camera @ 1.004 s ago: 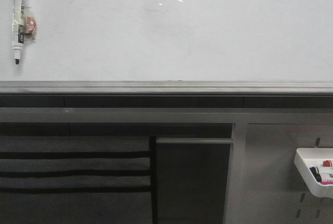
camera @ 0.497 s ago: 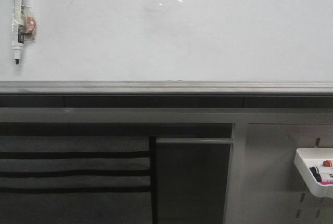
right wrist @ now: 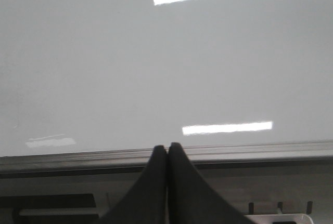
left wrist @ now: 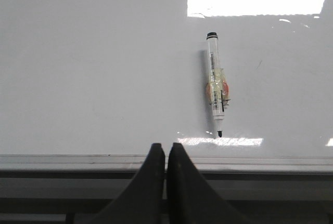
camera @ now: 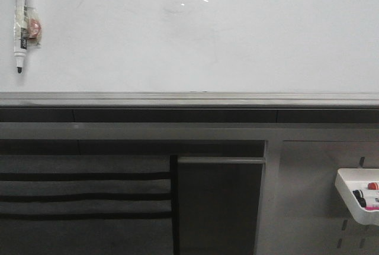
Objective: Write number 3 on whiteboard
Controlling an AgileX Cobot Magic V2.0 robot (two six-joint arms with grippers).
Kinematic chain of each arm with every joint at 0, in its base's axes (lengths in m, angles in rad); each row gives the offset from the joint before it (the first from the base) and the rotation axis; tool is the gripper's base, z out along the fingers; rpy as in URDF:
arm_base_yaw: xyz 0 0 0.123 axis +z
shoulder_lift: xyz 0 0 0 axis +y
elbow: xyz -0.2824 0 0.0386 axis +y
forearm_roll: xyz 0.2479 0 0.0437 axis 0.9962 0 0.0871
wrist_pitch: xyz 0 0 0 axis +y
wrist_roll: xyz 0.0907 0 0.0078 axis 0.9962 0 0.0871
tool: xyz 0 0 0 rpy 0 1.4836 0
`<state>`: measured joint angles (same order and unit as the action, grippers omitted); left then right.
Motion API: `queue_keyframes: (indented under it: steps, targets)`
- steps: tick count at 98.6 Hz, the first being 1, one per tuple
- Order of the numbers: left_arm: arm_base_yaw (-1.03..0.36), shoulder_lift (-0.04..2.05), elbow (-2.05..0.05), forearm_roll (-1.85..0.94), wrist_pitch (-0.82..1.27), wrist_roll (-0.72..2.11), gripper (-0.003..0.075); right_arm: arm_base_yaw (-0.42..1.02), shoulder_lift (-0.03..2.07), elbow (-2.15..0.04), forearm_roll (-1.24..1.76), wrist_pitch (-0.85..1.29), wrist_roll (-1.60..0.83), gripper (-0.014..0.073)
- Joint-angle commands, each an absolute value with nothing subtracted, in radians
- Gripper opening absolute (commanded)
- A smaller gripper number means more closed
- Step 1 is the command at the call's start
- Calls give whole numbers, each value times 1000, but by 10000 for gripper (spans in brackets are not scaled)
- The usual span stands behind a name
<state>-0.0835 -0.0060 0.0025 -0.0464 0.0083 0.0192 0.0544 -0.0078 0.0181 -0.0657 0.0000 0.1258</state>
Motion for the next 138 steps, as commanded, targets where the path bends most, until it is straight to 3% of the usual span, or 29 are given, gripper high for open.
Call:
queue_keyframes:
  steps: [1,15,54,138]
  targets:
    - [-79,-35,-49,-85,-77,12,-18,49,-30,33,-112,-102,113,-68]
    - [-79,-31,-179,-87,19,12,-18,49,-29,-46,-108,-72,115,-68]
    - [-79,187,-592,-47,346,12,-18,49,186,-529,-93,416,67,-68]
    - [-79,228,-608,-35,322,12,-18,49,275,-594,-93,404,36,-66]
